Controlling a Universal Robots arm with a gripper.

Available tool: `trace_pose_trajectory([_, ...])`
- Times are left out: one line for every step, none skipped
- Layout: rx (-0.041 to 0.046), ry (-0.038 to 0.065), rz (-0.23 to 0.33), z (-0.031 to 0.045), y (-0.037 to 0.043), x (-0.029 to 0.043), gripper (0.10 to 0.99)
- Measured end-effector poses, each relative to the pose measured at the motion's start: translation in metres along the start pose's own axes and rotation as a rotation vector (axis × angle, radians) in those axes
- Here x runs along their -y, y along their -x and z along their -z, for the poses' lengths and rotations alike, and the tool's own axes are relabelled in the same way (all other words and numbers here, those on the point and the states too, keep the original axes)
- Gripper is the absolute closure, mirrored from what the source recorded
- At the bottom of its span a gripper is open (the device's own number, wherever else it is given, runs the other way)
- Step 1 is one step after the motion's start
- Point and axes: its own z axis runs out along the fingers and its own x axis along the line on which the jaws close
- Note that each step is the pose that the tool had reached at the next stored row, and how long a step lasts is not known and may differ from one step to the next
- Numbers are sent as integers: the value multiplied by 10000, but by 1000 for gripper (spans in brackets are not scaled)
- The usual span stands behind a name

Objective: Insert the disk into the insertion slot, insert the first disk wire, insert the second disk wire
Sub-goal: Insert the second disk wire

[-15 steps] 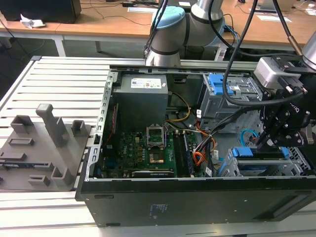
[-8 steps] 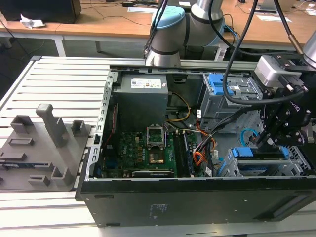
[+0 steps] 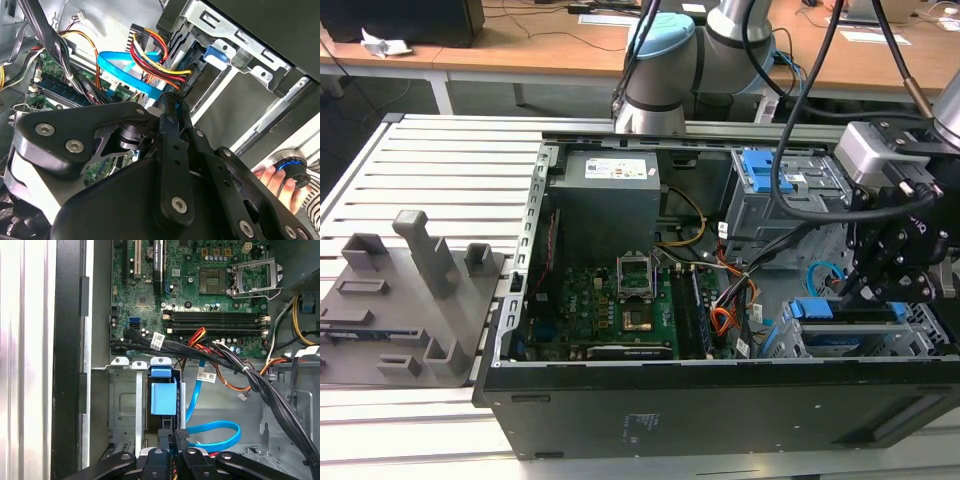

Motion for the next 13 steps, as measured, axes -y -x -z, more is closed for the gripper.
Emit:
trace_pose_trajectory([-3,1,0,-5,0,0,922])
trace_pose_trajectory([-5,1,-1,-10,0,0,922])
trace_pose_trajectory([-4,0,0,-12,0,0,922])
trace_pose_trajectory([-1,0,0,-14,0,1,922])
trace_pose_trajectory([1,0,0,-16,0,1,922])
trace_pose_trajectory([1,0,0,-16,0,1,922])
trace_pose_trajectory([5,-2,0,-19,0,1,914])
trace_pose_trajectory([6,0,0,-20,0,1,847])
trace_pose_trajectory([1,0,0,-14,0,1,847])
trace_pose_trajectory([0,0,-1,53,-1,-3,847])
trace_pose_trajectory([-1,0,-1,136,-1,-8,847])
trace_pose_trajectory([-6,0,-1,184,5,-10,847])
trace_pose_trajectory([-8,0,0,210,17,-12,859])
